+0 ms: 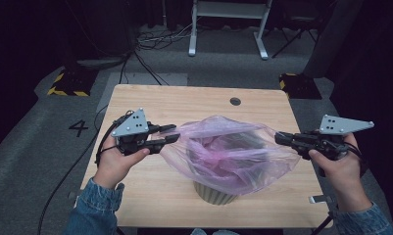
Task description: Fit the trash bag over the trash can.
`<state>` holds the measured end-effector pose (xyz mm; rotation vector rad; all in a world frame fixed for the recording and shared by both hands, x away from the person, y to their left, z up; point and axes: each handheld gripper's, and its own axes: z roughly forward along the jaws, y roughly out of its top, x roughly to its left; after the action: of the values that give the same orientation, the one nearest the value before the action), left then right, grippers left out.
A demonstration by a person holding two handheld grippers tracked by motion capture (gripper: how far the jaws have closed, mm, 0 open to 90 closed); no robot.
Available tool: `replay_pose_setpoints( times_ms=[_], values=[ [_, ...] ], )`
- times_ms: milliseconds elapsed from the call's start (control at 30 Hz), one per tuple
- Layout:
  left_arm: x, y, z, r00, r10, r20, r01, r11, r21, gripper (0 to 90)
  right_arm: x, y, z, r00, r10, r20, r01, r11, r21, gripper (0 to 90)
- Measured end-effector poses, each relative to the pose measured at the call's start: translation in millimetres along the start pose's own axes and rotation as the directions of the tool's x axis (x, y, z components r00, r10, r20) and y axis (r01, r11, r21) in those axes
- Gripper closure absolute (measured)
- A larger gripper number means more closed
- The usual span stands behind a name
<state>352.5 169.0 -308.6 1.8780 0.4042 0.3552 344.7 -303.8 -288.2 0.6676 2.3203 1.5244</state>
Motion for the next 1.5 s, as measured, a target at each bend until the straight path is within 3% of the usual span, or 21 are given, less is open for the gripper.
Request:
replay_pose_setpoints(
  times_ms=[67, 200, 333, 500, 667, 733, 933, 1000, 1167, 1267, 1500],
  values=[
    [2.6, 0.9, 4.7, 0.9998, 0.018, -0.004, -0.018, 0.9996, 0.022, 73.2, -1.4, 1.4, 3.2, 1.0, 0.002, 0.003, -0.002, 1.0, -0.008, 90.0],
    [11.5, -0.3, 14.1, 0.9995, 0.02, -0.026, -0.018, 0.9988, 0.045, 79.6, -6.1, 3.1, 14.5, 0.9999, 0.013, 0.001, -0.013, 1.0, -0.013, 90.0],
    [26.7, -7.5, 24.8, 0.9989, -0.024, -0.039, 0.026, 0.9984, 0.049, 80.3, -16.8, 0.4, 31.6, 0.9996, 0.028, 0.001, -0.028, 1.0, 0.011, 90.0],
    [36.1, -18.7, 45.0, 0.9964, -0.048, -0.07, 0.054, 0.9945, 0.09, 79.5, -30.8, -9.8, 59.5, 0.9982, 0.059, -0.011, -0.058, 0.998, 0.033, 89.6],
    [41.8, -27.2, 60.9, 0.9946, -0.072, -0.074, 0.08, 0.9903, 0.113, 80.4, -43.8, -15.7, 79.5, 0.9967, 0.08, 0.014, -0.081, 0.996, 0.044, 88.6],
    [42.6, -30.0, 65.9, 0.9943, -0.067, -0.083, 0.078, 0.9867, 0.142, 82.1, -49.2, -18.6, 84.7, 0.9957, 0.088, 0.027, -0.09, 0.995, 0.049, 88.8],
    [48.3, -47.1, 76.9, 0.988, -0.123, -0.094, 0.138, 0.9728, 0.186, 88.0, -62.8, -36.2, 92.2, 0.9909, 0.121, 0.06, -0.126, 0.987, 0.101, 90.0],
    [47.0, -56.1, 81.1, 0.986, -0.147, -0.078, 0.16, 0.9657, 0.204, 88.6, -64.9, -45.7, 93.5, 0.9873, 0.149, 0.055, -0.155, 0.98, 0.122, 90.0],
    [40.5, -73.7, 89.0, 0.9851, -0.166, -0.045, 0.172, 0.9496, 0.262, 89.1, -62.1, -69.9, 92.2, 0.9825, 0.18, 0.048, -0.186, 0.965, 0.184, 90.0],
    [37.5, -82.4, 92.5, 0.9841, -0.175, -0.028, 0.176, 0.9395, 0.294, 89.4, -60.8, -84.1, 88.0, 0.9762, 0.214, 0.033, -0.217, 0.957, 0.194, 90.0],
    [28.8, -97.3, 91.7, 0.9838, -0.179, 0.01, 0.165, 0.928, 0.334, 89.8, -51.1, -111.7, 72.3, 0.9655, 0.26, -0.008, -0.254, 0.949, 0.186, 90.0]
  ],
)
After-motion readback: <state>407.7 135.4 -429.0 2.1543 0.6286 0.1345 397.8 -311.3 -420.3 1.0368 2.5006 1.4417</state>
